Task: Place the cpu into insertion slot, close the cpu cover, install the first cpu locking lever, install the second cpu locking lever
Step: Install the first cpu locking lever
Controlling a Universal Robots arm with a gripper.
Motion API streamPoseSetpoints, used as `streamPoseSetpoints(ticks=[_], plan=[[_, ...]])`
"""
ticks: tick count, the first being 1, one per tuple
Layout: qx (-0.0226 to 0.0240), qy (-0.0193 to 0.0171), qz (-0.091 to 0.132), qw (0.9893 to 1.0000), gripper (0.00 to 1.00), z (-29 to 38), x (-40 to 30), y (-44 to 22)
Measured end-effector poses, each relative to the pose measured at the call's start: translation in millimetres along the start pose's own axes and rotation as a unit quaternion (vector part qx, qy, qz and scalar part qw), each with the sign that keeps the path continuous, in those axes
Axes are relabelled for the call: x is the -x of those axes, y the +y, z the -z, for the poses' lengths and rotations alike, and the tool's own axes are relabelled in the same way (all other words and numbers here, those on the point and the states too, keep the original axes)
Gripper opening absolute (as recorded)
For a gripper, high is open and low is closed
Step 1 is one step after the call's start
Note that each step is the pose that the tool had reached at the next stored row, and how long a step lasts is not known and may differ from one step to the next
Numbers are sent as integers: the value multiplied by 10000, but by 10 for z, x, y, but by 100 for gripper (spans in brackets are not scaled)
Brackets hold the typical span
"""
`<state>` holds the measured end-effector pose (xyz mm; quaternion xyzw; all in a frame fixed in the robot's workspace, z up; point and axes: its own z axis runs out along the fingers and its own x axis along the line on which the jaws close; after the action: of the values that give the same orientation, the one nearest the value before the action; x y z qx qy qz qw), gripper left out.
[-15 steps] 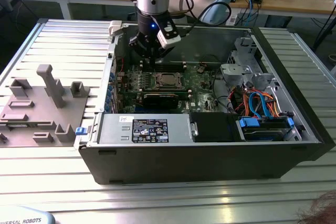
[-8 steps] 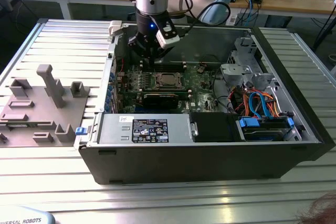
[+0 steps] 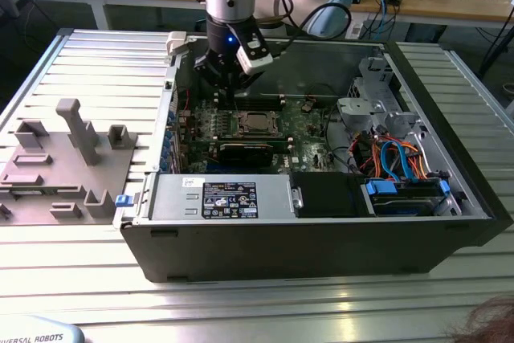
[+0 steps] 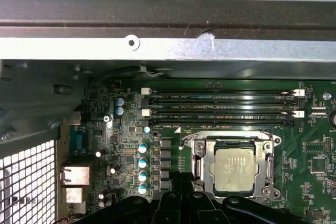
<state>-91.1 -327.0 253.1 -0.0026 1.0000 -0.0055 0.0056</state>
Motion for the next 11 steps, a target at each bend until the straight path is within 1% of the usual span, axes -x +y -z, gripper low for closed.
streamPoseSetpoints(ticks=[11], plan=[[-1, 0, 0, 10000, 11, 0, -38, 0]])
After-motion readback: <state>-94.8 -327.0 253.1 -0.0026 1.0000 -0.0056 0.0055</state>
